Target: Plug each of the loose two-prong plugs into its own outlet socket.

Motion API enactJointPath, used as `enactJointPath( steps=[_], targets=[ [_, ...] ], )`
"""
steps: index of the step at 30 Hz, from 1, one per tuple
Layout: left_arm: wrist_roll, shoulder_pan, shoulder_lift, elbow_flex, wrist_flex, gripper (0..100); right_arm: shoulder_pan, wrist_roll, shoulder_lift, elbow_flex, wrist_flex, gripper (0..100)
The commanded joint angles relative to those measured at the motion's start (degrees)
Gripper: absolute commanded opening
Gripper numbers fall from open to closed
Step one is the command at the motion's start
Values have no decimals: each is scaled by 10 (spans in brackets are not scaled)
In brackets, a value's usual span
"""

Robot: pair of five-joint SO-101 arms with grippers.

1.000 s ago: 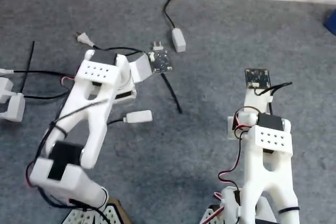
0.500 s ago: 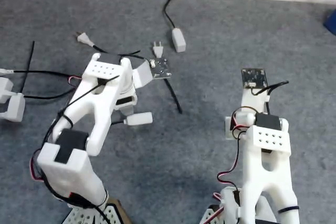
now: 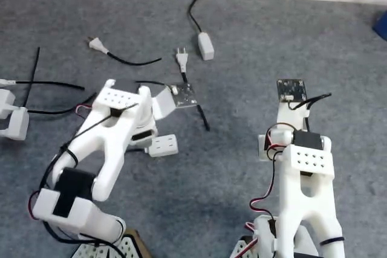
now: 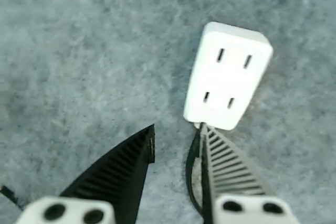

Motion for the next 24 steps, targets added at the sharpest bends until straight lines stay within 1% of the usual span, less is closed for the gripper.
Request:
enactJointPath(
  steps=[1,3,9,14,16,18,24],
  targets=[
    [10,25,-3,7,-19,148,-4,8,-6,-2,-12,475],
    [11,21,-11,-12,-18,148,-4,8,-6,-2,-12,475],
    [11,-6,-80,-63,50,148,-5,8,-5,-2,-12,475],
    [11,-17,-137,-67,83,148,-5,8,-5,-2,-12,475],
    [46,-35,-160,-67,79,146,-5,8,-5,-2,-12,475],
    [91,-59,-182,-67,51,144,-5,8,-5,-2,-12,475],
    [111,-122,-240,-55,37,143,-8,18,-5,-1,-7,475]
  ],
)
